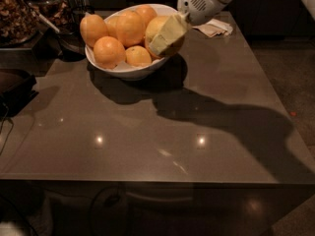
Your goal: Pick orange from white bowl
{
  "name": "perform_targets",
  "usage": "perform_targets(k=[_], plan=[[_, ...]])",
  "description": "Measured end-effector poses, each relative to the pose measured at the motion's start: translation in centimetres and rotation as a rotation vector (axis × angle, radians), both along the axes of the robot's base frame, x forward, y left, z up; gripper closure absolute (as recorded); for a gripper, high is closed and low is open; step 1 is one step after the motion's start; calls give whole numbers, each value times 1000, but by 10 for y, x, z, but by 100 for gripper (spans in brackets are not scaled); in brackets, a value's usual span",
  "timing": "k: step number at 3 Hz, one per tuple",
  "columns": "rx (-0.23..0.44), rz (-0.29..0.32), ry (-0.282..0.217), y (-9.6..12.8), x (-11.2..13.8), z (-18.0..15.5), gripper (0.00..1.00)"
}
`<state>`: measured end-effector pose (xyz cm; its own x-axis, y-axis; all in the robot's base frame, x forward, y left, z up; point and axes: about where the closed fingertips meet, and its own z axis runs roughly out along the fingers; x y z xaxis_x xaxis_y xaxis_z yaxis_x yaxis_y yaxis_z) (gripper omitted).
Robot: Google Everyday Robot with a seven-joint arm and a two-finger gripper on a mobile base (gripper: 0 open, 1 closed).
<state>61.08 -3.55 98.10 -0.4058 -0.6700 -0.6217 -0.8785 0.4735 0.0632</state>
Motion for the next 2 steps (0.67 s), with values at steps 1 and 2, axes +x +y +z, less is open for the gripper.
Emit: perform_targets(k=[1,2], plan=[[9,36,-35,-15,-6,3,100],[37,7,-10,-12,-25,13,100]])
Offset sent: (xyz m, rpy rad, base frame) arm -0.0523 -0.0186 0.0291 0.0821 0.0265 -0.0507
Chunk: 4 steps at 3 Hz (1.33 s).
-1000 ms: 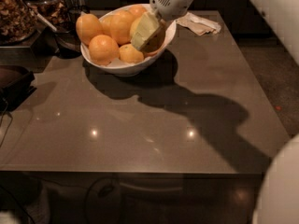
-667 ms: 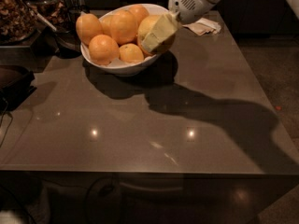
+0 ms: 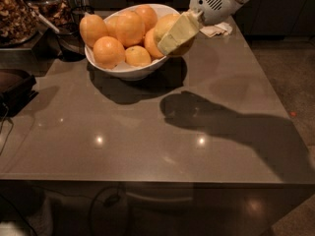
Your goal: Pick orange from white bowl
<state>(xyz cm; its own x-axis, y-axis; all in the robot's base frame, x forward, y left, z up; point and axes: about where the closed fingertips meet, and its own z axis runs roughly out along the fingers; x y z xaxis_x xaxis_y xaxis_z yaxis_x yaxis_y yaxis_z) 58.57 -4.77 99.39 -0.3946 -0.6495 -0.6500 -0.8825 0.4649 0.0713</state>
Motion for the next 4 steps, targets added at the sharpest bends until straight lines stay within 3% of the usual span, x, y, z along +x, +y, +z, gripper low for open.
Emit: perform_targets(k=[2,3,4], plan=[[65,-156,53,-31,-64,6,100],[107,-217,95,-42,-108,-2,100],[108,-218,96,-42,-109,-2,100]])
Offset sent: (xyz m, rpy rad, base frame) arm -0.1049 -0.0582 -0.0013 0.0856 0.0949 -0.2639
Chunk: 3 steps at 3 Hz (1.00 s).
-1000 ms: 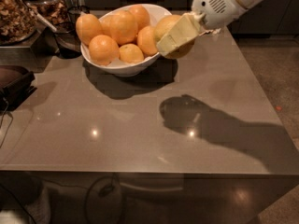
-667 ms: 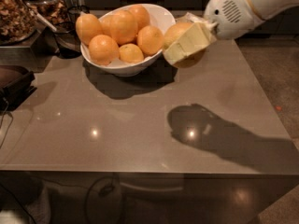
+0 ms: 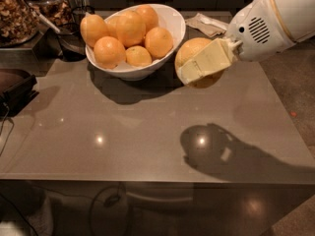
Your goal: Pick orange from white bowl
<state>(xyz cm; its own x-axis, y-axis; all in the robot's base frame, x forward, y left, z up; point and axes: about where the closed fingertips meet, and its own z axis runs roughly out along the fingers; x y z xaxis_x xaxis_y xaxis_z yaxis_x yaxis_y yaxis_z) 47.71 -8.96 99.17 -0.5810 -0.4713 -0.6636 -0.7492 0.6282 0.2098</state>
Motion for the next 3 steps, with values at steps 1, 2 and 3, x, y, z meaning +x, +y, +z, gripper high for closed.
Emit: perform_targets(k=[1,2,3], plan=[[52,90,9,14,0,1,100],[119,184,42,28,-9,-1,100],[150,245,64,35,-20,-4,100]])
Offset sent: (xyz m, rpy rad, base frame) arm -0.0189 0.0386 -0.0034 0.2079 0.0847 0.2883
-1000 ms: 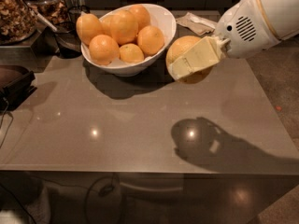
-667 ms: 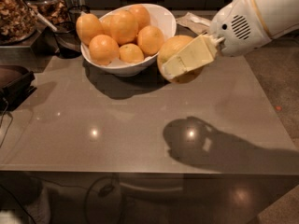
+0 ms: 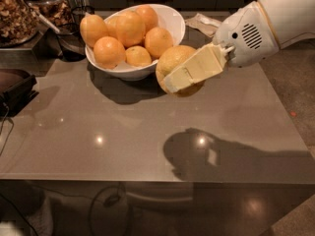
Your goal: Pick orange from white bowl
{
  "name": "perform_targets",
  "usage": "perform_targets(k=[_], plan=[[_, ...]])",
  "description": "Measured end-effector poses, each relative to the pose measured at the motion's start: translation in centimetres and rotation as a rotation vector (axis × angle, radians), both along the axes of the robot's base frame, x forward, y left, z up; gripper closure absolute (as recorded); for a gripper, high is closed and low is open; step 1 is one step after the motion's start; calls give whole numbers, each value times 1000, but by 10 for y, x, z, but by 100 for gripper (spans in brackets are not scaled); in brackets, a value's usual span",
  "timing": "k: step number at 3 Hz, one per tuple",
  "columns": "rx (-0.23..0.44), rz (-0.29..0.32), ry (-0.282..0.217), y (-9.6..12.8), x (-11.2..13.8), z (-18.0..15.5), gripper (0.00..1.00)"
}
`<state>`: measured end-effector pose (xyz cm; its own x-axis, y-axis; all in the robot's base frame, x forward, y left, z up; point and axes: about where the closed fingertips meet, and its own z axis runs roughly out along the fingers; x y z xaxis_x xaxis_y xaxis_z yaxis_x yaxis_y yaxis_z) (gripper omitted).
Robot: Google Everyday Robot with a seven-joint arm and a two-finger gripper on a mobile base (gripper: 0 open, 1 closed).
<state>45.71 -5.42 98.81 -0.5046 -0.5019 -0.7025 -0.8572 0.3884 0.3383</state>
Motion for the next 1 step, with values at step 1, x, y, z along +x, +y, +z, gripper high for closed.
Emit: perform_targets(k=[1], plan=[[1,2,0,0,0,0,100]])
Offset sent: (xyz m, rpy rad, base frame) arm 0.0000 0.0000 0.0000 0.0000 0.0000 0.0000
